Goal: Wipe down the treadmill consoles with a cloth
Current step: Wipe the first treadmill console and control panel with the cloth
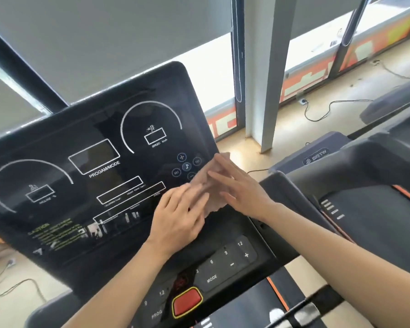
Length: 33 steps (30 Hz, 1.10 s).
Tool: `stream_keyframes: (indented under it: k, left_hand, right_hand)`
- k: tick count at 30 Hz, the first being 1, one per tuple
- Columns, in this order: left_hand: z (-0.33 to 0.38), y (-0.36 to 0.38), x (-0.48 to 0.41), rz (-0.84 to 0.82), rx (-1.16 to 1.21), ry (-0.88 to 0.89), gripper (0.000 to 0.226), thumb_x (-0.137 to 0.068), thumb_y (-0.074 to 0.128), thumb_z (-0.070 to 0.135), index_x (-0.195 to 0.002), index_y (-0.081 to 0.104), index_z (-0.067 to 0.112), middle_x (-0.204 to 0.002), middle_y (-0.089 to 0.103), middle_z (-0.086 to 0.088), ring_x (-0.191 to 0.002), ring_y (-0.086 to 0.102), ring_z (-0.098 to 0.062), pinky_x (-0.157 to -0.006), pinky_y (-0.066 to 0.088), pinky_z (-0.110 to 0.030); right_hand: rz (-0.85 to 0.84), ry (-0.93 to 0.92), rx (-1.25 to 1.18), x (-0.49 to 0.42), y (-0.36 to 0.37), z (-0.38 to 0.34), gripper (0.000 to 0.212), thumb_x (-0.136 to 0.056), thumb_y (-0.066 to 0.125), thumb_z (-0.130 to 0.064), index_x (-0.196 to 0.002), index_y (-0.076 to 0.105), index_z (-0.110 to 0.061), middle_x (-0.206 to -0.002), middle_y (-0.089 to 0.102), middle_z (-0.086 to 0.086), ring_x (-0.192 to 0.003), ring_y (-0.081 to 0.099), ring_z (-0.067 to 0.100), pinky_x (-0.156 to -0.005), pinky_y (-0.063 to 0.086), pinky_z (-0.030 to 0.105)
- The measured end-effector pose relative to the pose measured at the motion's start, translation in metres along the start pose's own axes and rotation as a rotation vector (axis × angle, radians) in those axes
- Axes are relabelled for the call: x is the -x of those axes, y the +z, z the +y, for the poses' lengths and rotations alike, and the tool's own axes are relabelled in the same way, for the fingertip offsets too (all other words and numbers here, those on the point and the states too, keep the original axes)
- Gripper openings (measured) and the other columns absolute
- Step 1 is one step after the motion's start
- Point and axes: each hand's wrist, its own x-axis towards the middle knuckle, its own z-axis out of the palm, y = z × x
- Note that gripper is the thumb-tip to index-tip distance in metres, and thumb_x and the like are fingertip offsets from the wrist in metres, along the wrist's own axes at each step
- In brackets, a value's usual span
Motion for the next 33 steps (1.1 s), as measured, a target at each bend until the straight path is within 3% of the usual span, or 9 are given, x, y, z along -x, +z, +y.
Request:
stream_keyframes:
  k: [3,6,9,12,15,21,27,30,33]
  left_hand:
    - [0.008,0.018,-0.017,-0.227,-0.006,0.142,0.053,-0.098,0.056,0.032,-0.146,0.055,0.011,-0.159,0.046,-0.015,-0.15,0.04,-0.035,-0.122,0.033,-0.052]
    - [0.007,0.037,-0.028,-0.373,-0.041,0.145,0.067,-0.102,0.046,0.043,-0.16,0.03,0.014,-0.169,0.023,-0.016,-0.158,0.018,-0.036,-0.129,0.013,-0.053]
    - [0.004,0.053,-0.027,-0.375,-0.103,0.132,0.071,-0.104,0.042,0.049,-0.164,0.017,0.02,-0.172,0.008,-0.013,-0.16,0.006,-0.034,-0.13,0.001,-0.051]
    - [0.001,0.061,-0.025,-0.358,-0.14,0.122,0.072,-0.105,0.04,0.051,-0.164,0.012,0.021,-0.172,0.0,-0.01,-0.161,-0.002,-0.03,-0.13,-0.002,-0.049]
    - [-0.003,0.06,-0.032,-0.327,-0.169,0.09,0.07,-0.106,0.038,0.051,-0.165,0.014,0.023,-0.172,0.0,-0.009,-0.16,-0.005,-0.028,-0.13,-0.006,-0.048]
    - [-0.034,0.034,-0.074,-0.238,-0.228,-0.027,0.07,-0.104,0.036,0.059,-0.164,0.015,0.03,-0.172,0.002,-0.008,-0.16,-0.002,-0.03,-0.127,-0.013,-0.049]
    - [-0.078,-0.005,-0.126,-0.152,-0.233,-0.117,0.071,-0.103,0.029,0.065,-0.164,0.016,0.031,-0.173,0.009,-0.012,-0.16,0.005,-0.035,-0.127,-0.003,-0.054]
    - [-0.094,-0.021,-0.145,-0.128,-0.236,-0.116,0.071,-0.102,0.027,0.066,-0.164,0.016,0.031,-0.172,0.012,-0.014,-0.159,0.008,-0.037,-0.126,-0.004,-0.055]
    - [-0.106,-0.031,-0.153,-0.127,-0.234,-0.104,0.072,-0.101,0.026,0.066,-0.163,0.016,0.032,-0.172,0.012,-0.015,-0.16,0.007,-0.037,-0.126,-0.004,-0.054]
  right_hand:
    - [0.027,0.094,-0.208,-0.003,-0.012,-0.003,0.069,-0.098,0.057,-0.008,-0.157,0.031,-0.033,-0.167,0.018,-0.017,-0.152,0.022,0.0,-0.119,0.027,0.018]
    - [0.034,0.192,-0.332,-0.005,-0.025,-0.007,0.069,-0.099,0.055,-0.009,-0.156,0.029,-0.038,-0.158,0.034,-0.023,-0.144,0.028,-0.008,-0.115,0.023,0.008]
    - [0.087,0.212,-0.399,-0.005,-0.025,-0.005,0.066,-0.097,0.06,-0.012,-0.153,0.036,-0.037,-0.155,0.045,-0.016,-0.144,0.038,0.0,-0.119,0.034,0.025]
    - [0.191,0.232,-0.478,-0.005,-0.021,-0.002,0.064,-0.093,0.066,-0.012,-0.149,0.043,-0.033,-0.15,0.046,-0.015,-0.134,0.05,0.007,-0.109,0.049,0.034]
    - [0.26,0.312,-0.545,-0.011,-0.022,-0.001,0.06,-0.092,0.071,-0.021,-0.145,0.046,-0.035,-0.14,0.048,-0.017,-0.118,0.058,0.005,-0.095,0.055,0.025]
    - [0.215,0.379,-0.651,-0.031,-0.024,-0.012,0.064,-0.096,0.067,-0.029,-0.15,0.036,-0.039,-0.139,0.05,-0.022,-0.115,0.054,-0.012,-0.083,0.049,0.004]
    - [0.245,0.34,-0.605,-0.066,-0.045,-0.035,0.069,-0.095,0.067,-0.034,-0.154,0.032,-0.036,-0.139,0.04,-0.039,-0.125,0.045,-0.015,-0.102,0.042,0.017]
    - [0.265,0.274,-0.469,-0.088,-0.056,-0.045,0.07,-0.096,0.062,-0.042,-0.156,0.026,-0.04,-0.154,0.04,-0.021,-0.141,0.039,0.006,-0.115,0.037,0.036]
    - [0.263,0.256,-0.353,-0.114,-0.061,-0.052,0.074,-0.097,0.057,-0.049,-0.158,0.015,-0.043,-0.16,0.038,-0.012,-0.146,0.036,0.014,-0.118,0.036,0.049]
